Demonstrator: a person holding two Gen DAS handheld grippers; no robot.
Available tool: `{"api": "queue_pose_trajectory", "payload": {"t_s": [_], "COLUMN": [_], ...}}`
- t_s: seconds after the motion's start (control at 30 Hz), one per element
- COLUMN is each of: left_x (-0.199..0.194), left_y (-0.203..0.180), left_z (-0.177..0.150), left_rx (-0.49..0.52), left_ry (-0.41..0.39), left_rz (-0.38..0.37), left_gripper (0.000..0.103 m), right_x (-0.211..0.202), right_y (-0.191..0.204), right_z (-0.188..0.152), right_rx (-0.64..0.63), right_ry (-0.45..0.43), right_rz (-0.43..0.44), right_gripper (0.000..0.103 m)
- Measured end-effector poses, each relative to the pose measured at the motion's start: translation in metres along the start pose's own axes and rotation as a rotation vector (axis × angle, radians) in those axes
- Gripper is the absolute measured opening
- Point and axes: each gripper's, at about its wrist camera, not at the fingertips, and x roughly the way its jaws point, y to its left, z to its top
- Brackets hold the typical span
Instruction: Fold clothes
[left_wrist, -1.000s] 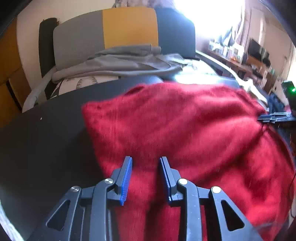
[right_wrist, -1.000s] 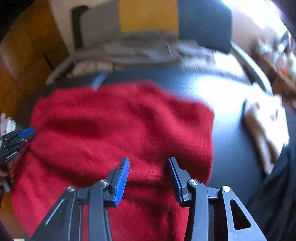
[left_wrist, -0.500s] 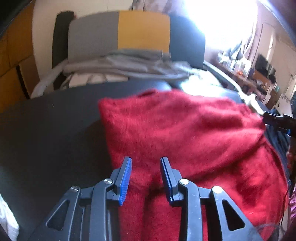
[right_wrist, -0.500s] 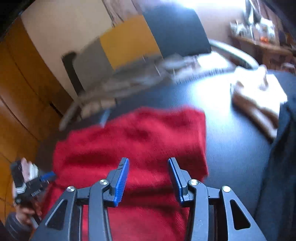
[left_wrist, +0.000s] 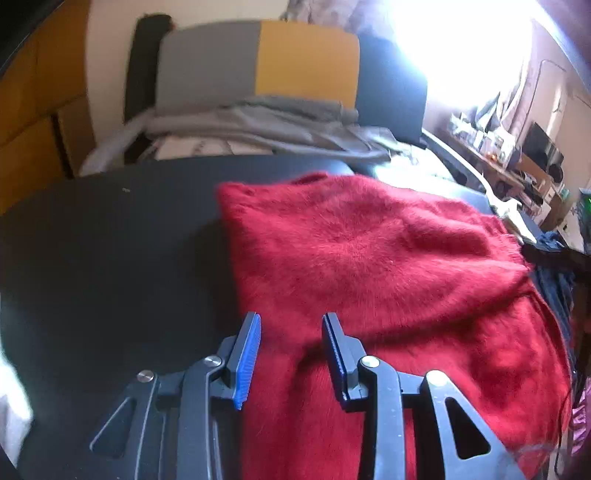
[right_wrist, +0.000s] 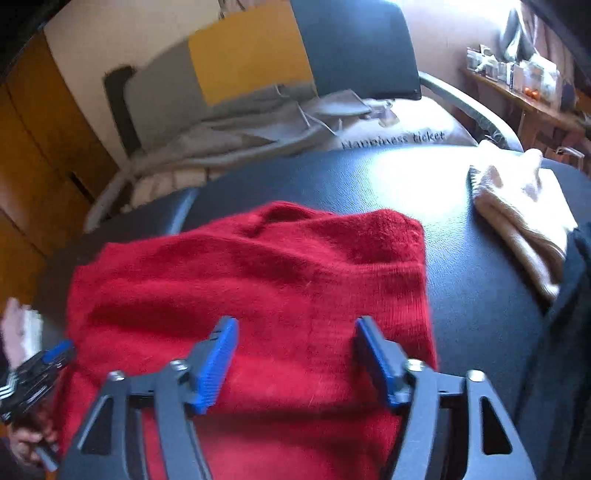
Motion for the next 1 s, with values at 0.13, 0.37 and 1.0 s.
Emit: {"api": "queue_pose_trajectory", "payload": {"t_s": [0.13,0.37,1.0], "left_x": [-0.047,-0.102,-0.125], "left_y": [0.018,0.051,0.001], "left_z": [-0.034,-0.125,-0.195], "left_rx": [-0.032,-0.106,-0.027], "left_ry": [-0.038,0.016,0.050], "left_rz": [-0.018,-0.028,-0.099], "left_gripper": [0.036,0.037,0.056], "right_x": [-0.053,-0.118,-0.152], "right_y": [-0.018,-0.087,-0.084], "right_z": [-0.053,-0.167,-0.253], "right_rx": [0.022,0.232,0.210], "right_ry": [-0.016,0.044,0.074], "right_rz": [0.084,0.152,0.266], "right_gripper": [0.099,0.100,0.047]}}
